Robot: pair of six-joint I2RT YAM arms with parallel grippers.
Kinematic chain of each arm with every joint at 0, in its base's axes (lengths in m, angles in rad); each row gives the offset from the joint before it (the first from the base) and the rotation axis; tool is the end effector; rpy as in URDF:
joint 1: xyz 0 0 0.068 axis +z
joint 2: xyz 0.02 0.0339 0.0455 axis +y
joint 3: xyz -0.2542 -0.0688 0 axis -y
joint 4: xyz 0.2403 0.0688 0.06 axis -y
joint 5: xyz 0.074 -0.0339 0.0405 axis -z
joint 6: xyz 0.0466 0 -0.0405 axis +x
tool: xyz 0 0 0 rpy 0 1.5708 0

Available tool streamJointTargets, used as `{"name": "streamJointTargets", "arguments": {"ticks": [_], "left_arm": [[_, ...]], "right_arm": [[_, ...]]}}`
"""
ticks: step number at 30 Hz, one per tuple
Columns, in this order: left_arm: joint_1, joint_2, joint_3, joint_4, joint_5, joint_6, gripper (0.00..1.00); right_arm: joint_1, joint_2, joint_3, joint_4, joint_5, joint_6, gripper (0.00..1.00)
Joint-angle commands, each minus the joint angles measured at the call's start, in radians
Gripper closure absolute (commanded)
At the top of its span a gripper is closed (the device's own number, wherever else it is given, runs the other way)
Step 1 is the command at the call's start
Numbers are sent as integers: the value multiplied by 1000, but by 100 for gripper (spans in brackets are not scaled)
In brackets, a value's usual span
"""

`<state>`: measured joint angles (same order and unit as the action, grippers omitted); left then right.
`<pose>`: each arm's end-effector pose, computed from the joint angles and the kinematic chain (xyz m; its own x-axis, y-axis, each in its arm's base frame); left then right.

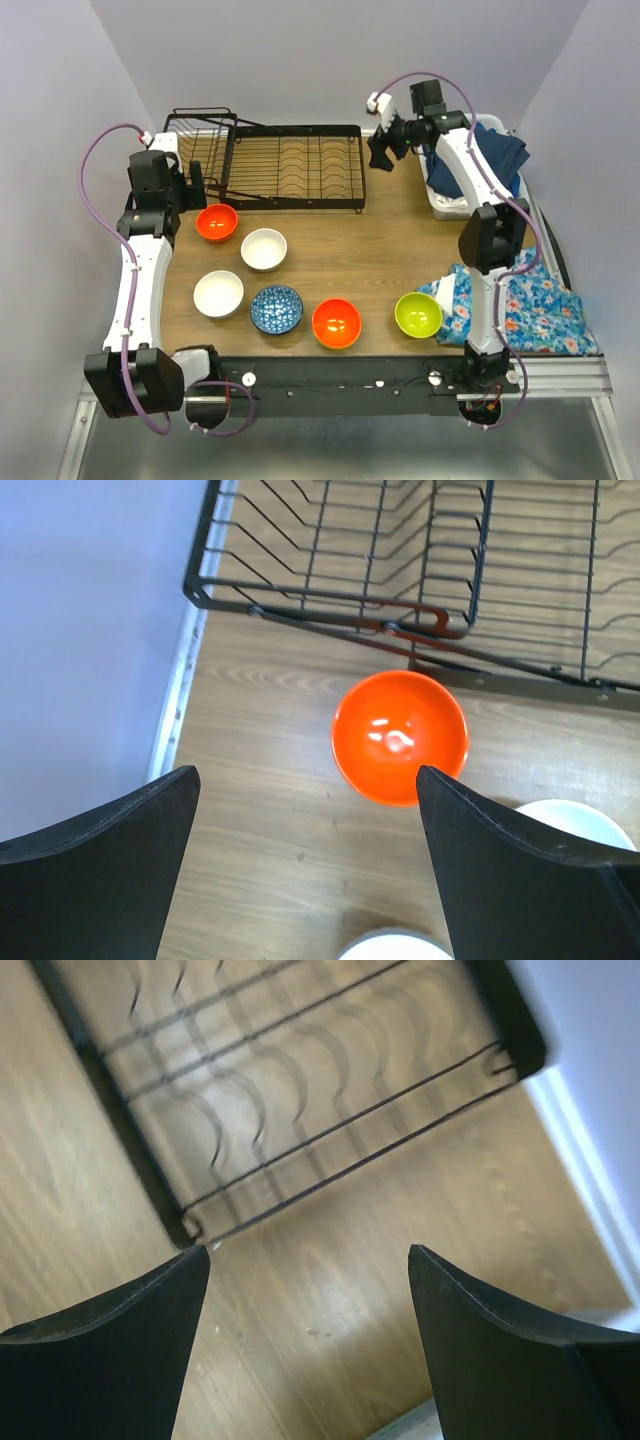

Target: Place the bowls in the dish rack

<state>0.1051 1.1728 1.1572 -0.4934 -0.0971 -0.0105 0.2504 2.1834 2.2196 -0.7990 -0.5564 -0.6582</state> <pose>0.2659 0.0326 0.3454 -0.4826 -0.0614 -0.8737 -0.1937 0.9803 0.0381 0.4650 0.1443 0.3117 -0.1746 -0.5808 -0.7951 -0.8685 0.4712 -0.1535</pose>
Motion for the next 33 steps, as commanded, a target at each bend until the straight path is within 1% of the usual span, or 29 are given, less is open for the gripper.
{"name": "streamJointTargets", "arguments": {"ticks": [1,2,4,5,10,16,20,26,29,30,32,33], "left_arm": [[13,5,-8,-73,23,-46,1],[16,4,-13,-76,26,-48,1],[33,5,-25,-82,22,-48,1],[39,7,-30,-88,19,-43,1],[68,28,-47,-82,14,-45,1],[113,24,-56,-88,28,-43,1],[136,8,-82,-94,19,-34,1],[165,-18,-109,-100,27,-32,1],[171,-27,-117,-102,28,-31,1],[171,-32,-119,-102,27,-29,1],[173,-36,-126,-102,30,-28,1],[173,-41,-129,-102,31,-26,1]], "right_arm": [[41,41,9,-206,-92,-298,12],[49,44,2,-251,-92,-338,13],[72,50,-11,-281,-103,-414,14],[78,50,-21,-287,-109,-426,14],[122,45,-93,-243,-106,-471,15],[145,114,-57,-213,-82,-468,17],[150,154,-25,-142,-60,-426,17],[164,184,-26,-161,-33,-478,19],[179,184,-40,-169,-19,-486,27],[182,184,-49,-173,-16,-488,34],[194,174,-60,-183,-8,-486,42],[197,168,-67,-186,-4,-482,50]]}}
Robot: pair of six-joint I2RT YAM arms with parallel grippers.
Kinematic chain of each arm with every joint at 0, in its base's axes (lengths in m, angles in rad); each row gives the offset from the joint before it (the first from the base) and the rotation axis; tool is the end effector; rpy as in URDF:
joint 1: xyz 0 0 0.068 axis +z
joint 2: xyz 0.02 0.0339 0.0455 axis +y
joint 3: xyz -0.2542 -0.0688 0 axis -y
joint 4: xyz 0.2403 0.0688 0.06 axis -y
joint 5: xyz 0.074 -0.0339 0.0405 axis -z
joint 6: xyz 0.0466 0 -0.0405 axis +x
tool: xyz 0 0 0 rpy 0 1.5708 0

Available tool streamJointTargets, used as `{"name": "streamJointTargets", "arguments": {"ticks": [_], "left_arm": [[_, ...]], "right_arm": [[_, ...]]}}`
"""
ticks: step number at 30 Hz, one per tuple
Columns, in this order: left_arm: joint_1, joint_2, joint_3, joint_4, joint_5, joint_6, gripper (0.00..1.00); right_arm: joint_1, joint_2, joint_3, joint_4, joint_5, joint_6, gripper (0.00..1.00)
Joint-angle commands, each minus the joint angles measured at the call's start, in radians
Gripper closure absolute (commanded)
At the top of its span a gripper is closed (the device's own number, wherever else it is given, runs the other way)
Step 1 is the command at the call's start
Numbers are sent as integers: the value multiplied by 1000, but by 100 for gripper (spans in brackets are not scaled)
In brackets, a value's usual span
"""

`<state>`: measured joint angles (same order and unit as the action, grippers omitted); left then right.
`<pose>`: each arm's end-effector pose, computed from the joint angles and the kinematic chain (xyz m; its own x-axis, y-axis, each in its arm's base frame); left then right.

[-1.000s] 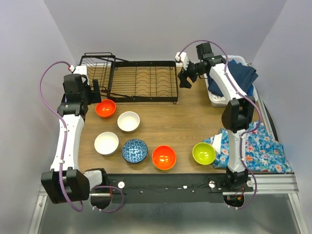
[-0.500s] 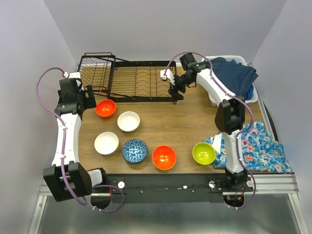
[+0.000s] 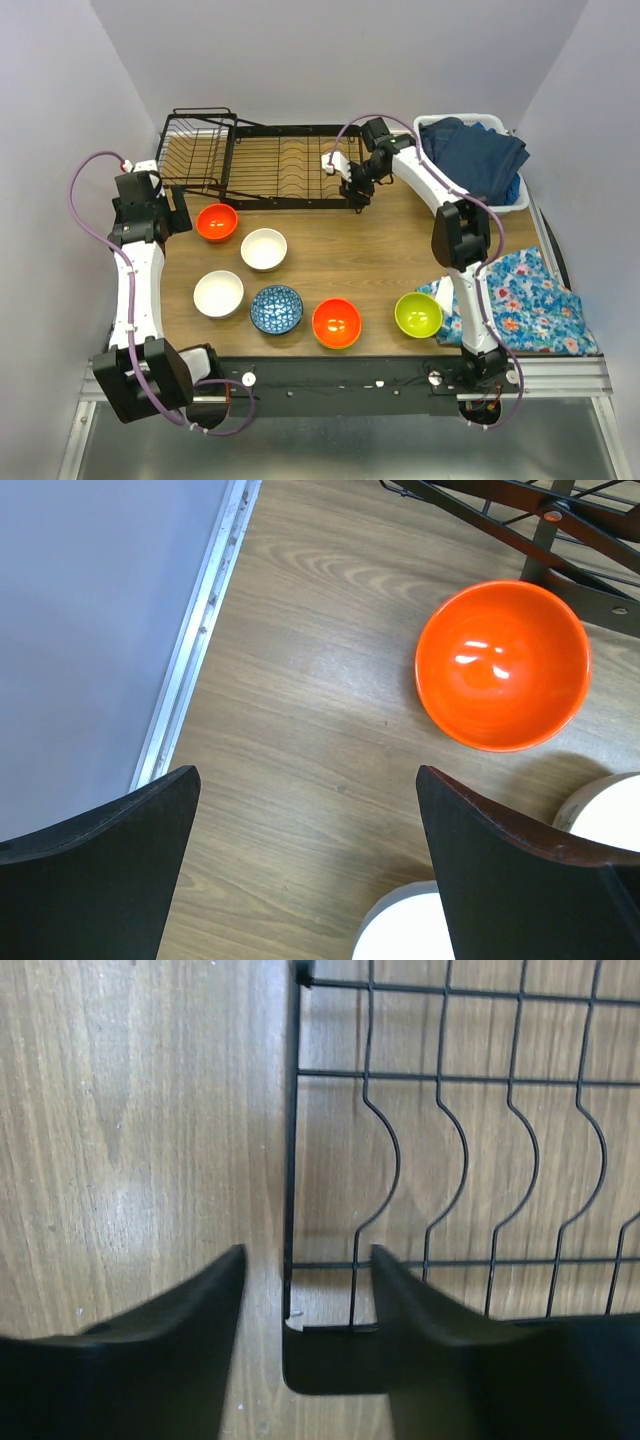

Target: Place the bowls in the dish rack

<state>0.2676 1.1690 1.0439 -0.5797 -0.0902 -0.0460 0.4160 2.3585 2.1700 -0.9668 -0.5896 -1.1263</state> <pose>0.2479 0.0723 0.2990 -0.6090 -0.2145 -0.7636 -0.3579 0.9335 0.0233 0.4404 0.2229 0.2036 0.1287 -0.7635 -0.6329 -0.9883 -0.0459 -0.1457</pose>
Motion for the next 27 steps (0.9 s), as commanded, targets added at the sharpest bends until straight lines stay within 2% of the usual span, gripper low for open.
{"name": "streamJointTargets", "arguments": {"ticks": [1,3,8,12,20,27], "left_arm": [[10,-40,-25,-12,27,11,1],[10,-49,-35,-5,29,14,1],[10,-77,-77,15,43,5,1],[10,-104,-94,23,47,-2,1],[9,-157,-154,70,50,9,1],[9,-213,-217,109,69,20,1]], "right_arm": [[40,-11,-35,-19,42,-4,55],[49,-31,-55,-26,57,8,69],[69,-80,-145,-35,100,66,76],[79,-130,-208,7,139,170,99],[79,-223,-309,95,191,535,99],[81,-335,-489,204,310,710,99]]}}
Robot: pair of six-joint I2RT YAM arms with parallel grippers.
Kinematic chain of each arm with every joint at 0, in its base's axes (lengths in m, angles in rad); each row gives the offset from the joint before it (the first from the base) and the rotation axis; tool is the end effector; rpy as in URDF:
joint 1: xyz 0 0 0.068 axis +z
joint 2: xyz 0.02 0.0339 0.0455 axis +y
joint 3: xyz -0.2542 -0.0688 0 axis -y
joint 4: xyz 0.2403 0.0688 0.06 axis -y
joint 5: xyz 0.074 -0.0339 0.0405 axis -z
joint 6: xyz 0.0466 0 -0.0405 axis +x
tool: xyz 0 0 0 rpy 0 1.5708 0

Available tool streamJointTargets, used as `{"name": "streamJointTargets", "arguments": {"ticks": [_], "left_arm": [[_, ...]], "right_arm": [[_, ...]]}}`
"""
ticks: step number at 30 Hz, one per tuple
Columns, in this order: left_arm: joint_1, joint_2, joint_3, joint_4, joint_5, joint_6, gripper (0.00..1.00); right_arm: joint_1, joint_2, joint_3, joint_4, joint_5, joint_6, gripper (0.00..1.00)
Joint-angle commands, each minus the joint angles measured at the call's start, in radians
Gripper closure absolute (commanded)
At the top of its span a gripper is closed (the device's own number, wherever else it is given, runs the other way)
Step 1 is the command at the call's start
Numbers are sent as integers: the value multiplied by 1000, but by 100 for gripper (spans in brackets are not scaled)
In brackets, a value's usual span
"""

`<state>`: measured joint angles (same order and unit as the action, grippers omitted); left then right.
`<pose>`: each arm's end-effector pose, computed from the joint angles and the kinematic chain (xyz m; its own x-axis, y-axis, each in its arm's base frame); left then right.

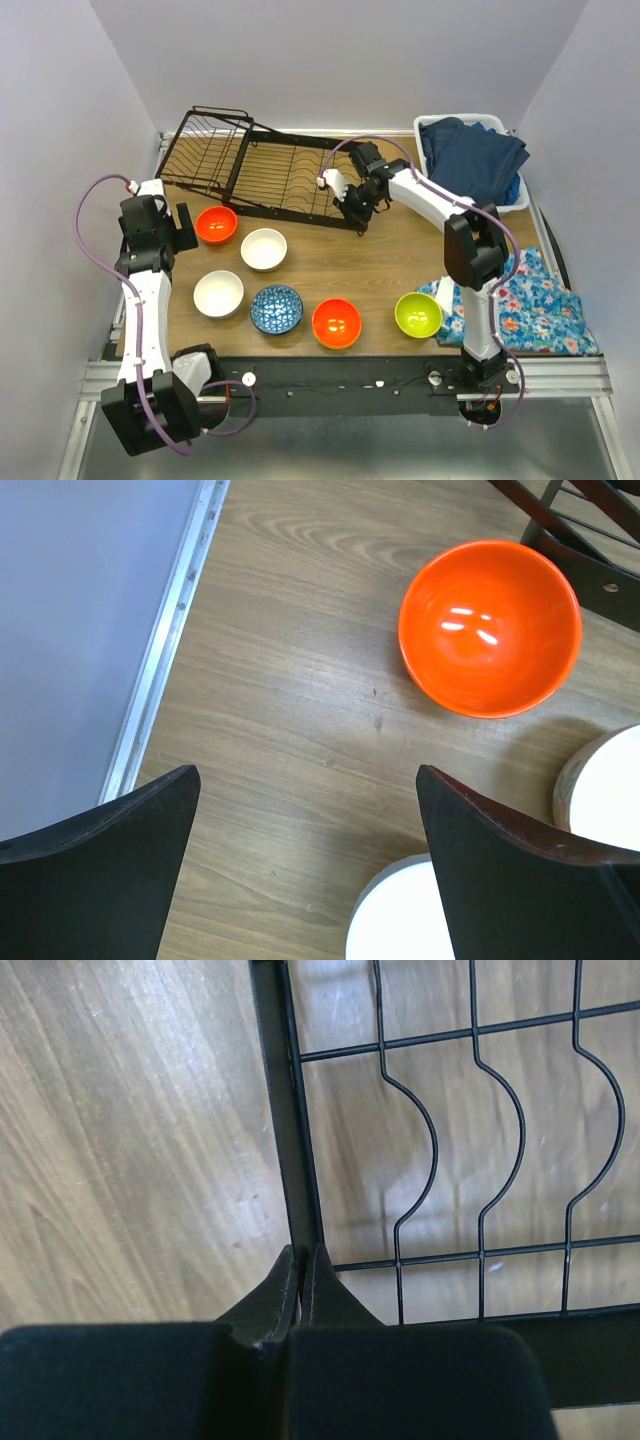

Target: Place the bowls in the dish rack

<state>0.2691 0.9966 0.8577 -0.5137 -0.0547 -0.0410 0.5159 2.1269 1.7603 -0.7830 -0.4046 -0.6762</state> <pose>0.2152 0.0620 0.2799 -0.5723 -0.2003 -0.7952 -0.3311 0.9436 0.0006 0.3805 0.2369 0.1926 -0.2477 -0.8019 -0.5437 -0.9597 0.2800 0.0243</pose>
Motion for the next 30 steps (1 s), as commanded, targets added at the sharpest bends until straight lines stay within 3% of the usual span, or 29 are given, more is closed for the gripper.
{"name": "streamJointTargets", "arguments": {"ticks": [1,11,20,30], "left_arm": [[9,-47,-43,43,32,10,1],[10,-23,-80,67,87,-2,1],[4,180,-11,230,197,-71,4],[-28,416,165,273,202,-85,7]], "right_arm": [[-19,-113,-97,30,141,277,99],[-19,-223,-271,126,230,572,99],[-7,-282,-377,145,213,673,99],[91,-303,-374,143,220,760,99]]}}
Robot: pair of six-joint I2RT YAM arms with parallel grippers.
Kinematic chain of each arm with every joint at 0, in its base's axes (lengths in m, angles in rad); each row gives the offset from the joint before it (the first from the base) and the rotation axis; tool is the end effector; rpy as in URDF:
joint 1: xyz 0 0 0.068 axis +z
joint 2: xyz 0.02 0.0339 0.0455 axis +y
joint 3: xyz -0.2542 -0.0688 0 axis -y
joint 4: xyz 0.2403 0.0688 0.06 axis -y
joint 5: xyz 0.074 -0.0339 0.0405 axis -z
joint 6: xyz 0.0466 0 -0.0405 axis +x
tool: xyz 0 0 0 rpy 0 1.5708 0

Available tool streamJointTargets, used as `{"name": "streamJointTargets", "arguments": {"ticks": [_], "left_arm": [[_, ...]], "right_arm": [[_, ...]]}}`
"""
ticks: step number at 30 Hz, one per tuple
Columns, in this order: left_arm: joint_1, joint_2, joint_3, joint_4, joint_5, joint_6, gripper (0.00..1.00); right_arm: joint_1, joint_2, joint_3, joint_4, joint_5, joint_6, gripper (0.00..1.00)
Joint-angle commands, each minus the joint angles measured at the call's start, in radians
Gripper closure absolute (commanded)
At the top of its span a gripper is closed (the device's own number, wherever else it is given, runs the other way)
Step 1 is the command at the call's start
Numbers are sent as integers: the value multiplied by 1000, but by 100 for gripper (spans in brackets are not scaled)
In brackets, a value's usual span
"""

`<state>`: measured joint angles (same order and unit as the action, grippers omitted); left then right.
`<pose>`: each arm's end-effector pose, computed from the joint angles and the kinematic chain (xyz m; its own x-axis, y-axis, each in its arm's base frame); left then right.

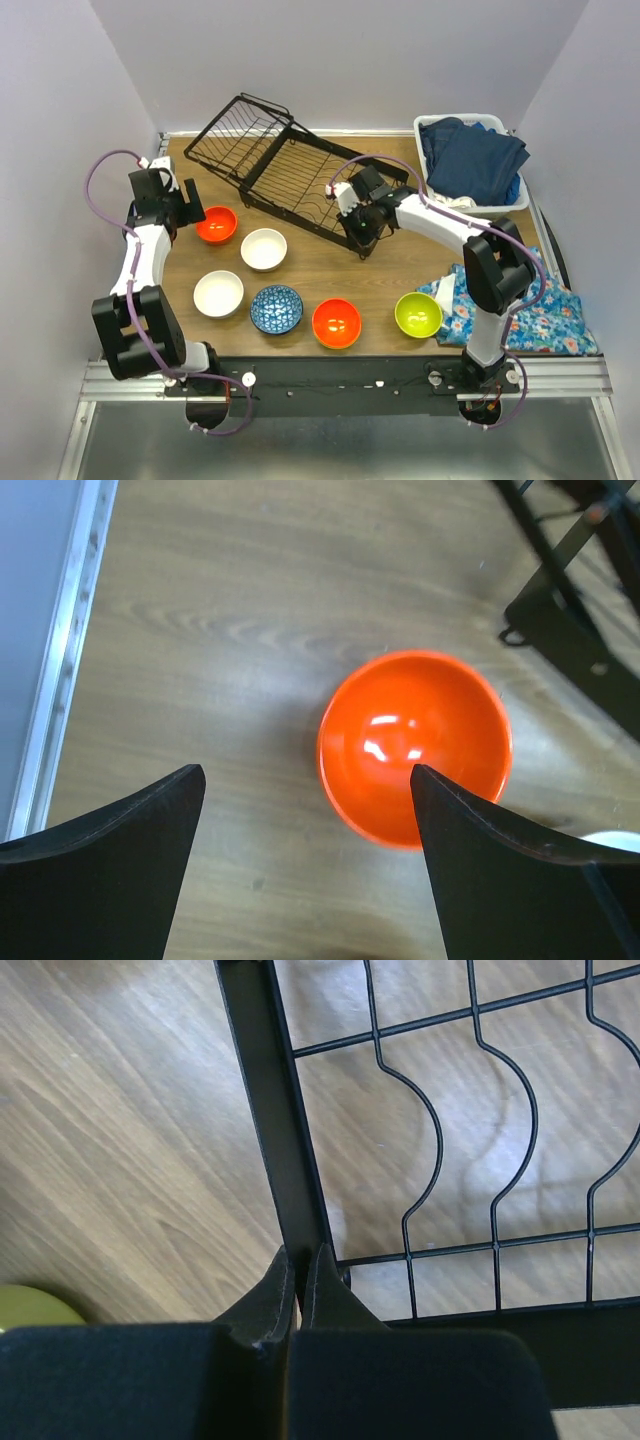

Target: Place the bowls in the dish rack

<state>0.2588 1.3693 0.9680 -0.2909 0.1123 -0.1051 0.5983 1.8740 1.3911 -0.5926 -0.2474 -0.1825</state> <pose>0.2975 0.0734 0.2471 -0.5956 -0.2655 -0.7581 -0.2347 0.9601 -0.1519 0.3185 0.2309 0.1928 -0.5984 -0.6208 -0.5065 -0.7635 0.6334 0.1256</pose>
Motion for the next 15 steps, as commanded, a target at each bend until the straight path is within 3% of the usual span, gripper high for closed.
{"name": "streamJointTargets", "arguments": {"ticks": [1,14,15], "left_arm": [[-23,53,64,52,41,-21,7],[-72,88,98,58,32,-31,8],[-73,88,98,59,29,-33,8]], "right_arm": [[15,-55,-21,-47,62,273,99],[15,-274,-290,-24,76,290,99],[14,-277,-291,-21,80,282,88]]}}
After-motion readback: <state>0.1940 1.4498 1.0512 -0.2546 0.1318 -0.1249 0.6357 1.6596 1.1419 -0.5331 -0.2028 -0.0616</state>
